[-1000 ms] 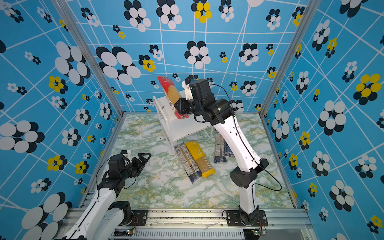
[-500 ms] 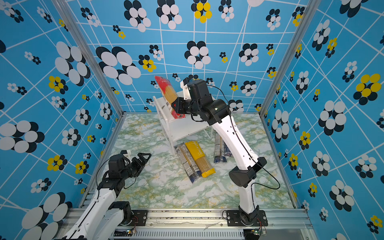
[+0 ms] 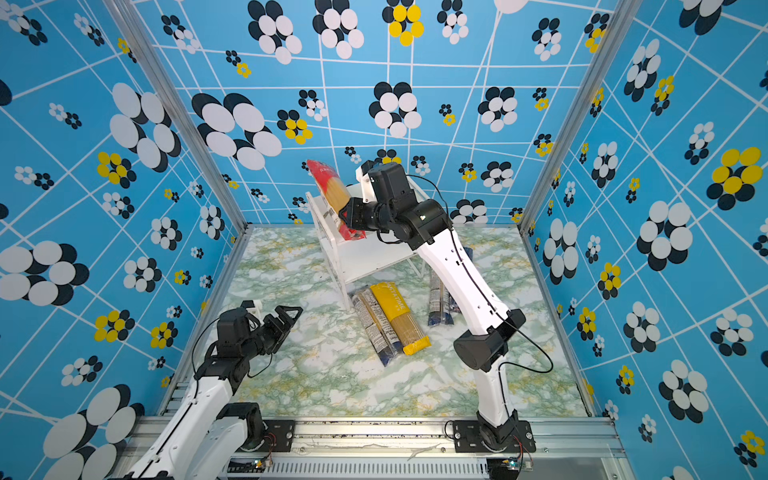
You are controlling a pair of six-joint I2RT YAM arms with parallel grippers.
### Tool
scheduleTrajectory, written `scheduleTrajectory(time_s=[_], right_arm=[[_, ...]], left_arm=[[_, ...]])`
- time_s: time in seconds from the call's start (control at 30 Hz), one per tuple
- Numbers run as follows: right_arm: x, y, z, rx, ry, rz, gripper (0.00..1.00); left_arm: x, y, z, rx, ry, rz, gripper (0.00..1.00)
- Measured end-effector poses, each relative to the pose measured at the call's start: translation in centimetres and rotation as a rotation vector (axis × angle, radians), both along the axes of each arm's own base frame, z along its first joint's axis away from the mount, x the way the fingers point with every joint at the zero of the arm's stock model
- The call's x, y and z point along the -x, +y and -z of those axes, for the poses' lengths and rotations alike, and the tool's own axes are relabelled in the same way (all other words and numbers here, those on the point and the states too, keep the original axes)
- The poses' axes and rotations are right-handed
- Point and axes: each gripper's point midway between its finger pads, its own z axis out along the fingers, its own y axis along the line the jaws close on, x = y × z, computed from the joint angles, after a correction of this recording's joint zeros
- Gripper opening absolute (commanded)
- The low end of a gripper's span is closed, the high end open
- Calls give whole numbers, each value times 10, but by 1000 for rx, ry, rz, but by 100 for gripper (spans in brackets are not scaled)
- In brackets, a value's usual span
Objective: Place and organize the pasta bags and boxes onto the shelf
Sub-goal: 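Raise the red-and-yellow bag over the shelf's top tier with the right gripper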
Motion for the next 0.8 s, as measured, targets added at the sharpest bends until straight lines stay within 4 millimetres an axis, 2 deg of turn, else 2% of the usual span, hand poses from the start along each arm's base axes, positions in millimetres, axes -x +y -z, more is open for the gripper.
scheduleTrajectory(time_s=[0.23, 0.8], right_arm=[[-4, 3, 9, 11, 14, 0, 6], [-8, 6, 23, 33, 39, 1, 8]], left_arm=[[0, 0, 0, 0, 0, 0, 99], [0, 0, 0, 0, 0, 0, 99]])
